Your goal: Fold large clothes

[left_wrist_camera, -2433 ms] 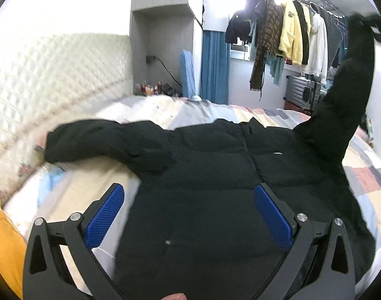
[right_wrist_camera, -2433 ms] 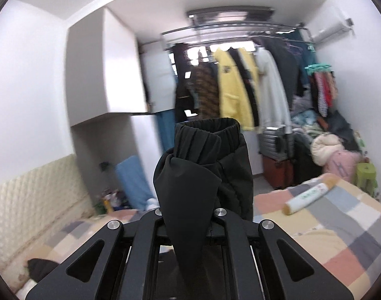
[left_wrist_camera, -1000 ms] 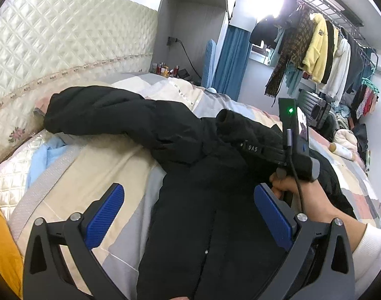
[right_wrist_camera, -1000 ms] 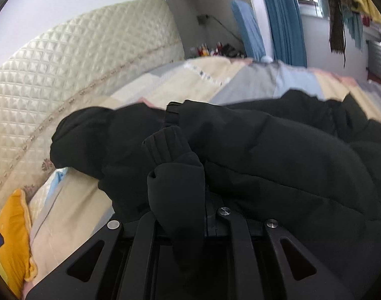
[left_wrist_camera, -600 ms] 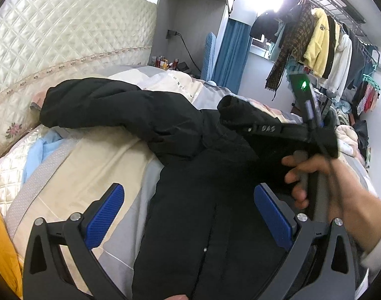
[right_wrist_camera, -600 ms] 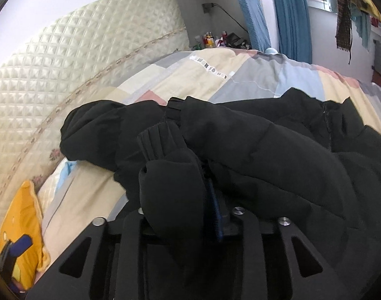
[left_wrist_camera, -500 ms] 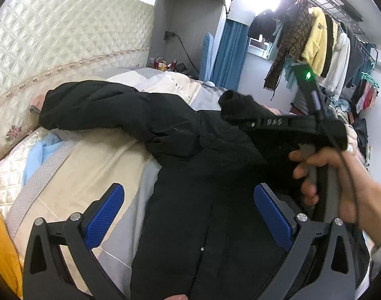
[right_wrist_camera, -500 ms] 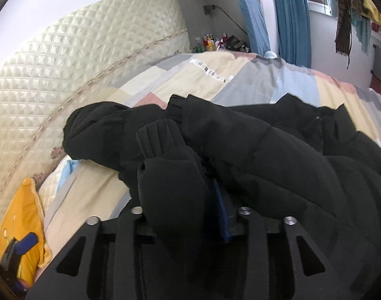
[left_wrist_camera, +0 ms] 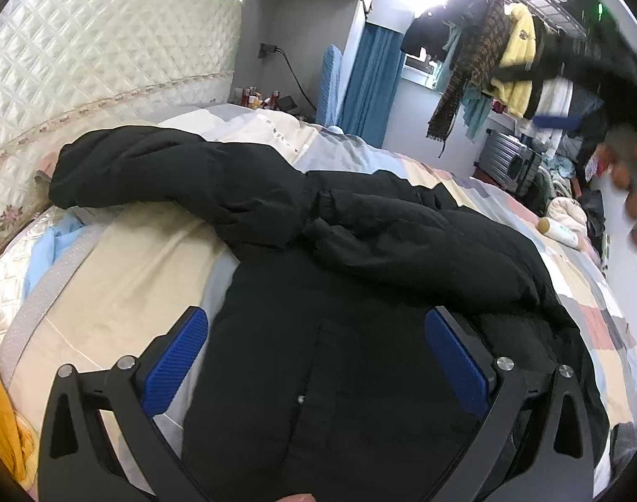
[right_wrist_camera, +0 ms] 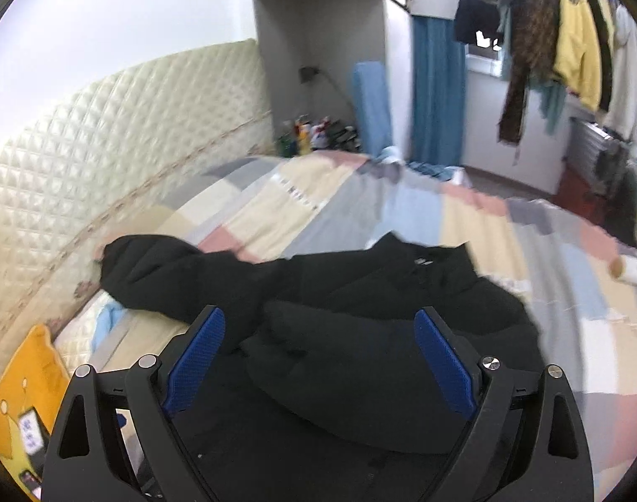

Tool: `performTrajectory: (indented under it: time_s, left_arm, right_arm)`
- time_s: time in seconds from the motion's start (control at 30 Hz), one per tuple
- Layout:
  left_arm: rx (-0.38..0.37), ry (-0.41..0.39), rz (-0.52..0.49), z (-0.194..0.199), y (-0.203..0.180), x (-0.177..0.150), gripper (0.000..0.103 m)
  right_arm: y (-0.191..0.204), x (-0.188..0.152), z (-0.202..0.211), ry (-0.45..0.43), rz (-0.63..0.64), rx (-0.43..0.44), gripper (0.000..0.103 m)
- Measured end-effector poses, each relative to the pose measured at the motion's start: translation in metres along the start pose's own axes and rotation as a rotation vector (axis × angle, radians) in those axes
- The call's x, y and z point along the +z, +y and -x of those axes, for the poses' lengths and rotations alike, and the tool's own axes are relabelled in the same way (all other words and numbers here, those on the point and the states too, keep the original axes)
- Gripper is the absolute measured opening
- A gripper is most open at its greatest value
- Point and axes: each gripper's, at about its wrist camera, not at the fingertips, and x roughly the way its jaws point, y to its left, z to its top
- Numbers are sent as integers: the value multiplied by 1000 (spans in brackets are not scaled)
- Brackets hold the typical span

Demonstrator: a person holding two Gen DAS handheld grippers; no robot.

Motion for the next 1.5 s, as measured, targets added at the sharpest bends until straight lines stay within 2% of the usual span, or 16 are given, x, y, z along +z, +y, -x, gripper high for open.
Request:
performTrajectory:
  time_s: [0.13, 0.2, 0.27, 0.37, 0.43, 0.53, 0.63, 0.8, 0.9, 1.0, 1.13, 1.27, 1.37, 1.43, 1.5]
  left_arm:
    - [-9, -4, -8, 3, -12, -4, 103]
    - [-4, -10, -14, 5, -18, -5, 103]
    - [8, -17, -24, 6, -26, -6, 103]
    - [-4, -16, -18, 8, -33, -8, 103]
    - [-12, -17, -7, 10, -35, -8, 103]
    - [-15, -19, 7, 9, -38, -9, 103]
    - [11, -27, -23, 8, -44, -10, 103]
    - [3, -2, -80, -1, -61, -15, 103]
    - [-2, 1, -99, -5, -69, -17, 103]
    - [-19, 10, -90, -9, -73, -19, 103]
    - [-8, 27, -110, -16, -79, -23, 103]
    - [1, 43, -121, -23, -85, -25, 103]
    - [14, 43, -125, -23, -87, -27, 103]
    - [18, 43, -125, -22, -89, -27, 103]
    - [16, 41, -123, -22, -89, -27, 103]
  right_arm:
    - [4, 16, 28, -17, 22, -54, 92]
    - [7, 16, 42, -46, 34, -25, 93]
    - [7, 15, 47, -26, 50, -17, 93]
    - [3, 3, 55, -59, 85, 43, 93]
    - [-6, -8, 53, -64, 94, 20, 93]
    - [-33, -31, 47, -97, 47, 28, 93]
    - [-75, -58, 38, -111, -5, 106, 93]
    - [-164, -115, 8, -114, -112, -2, 93]
    - [-209, -157, -19, -45, -174, -77, 93]
    - [-237, -188, -33, -33, -197, -125, 92]
    - [-261, -220, -46, 1, -238, -124, 92]
    - [-263, -234, -66, 86, -199, -133, 77]
    - [-264, -235, -71, 57, -199, -123, 64]
    - [-262, -230, -74, 32, -186, -117, 43]
    - [-259, -224, -72, -9, -192, -133, 33]
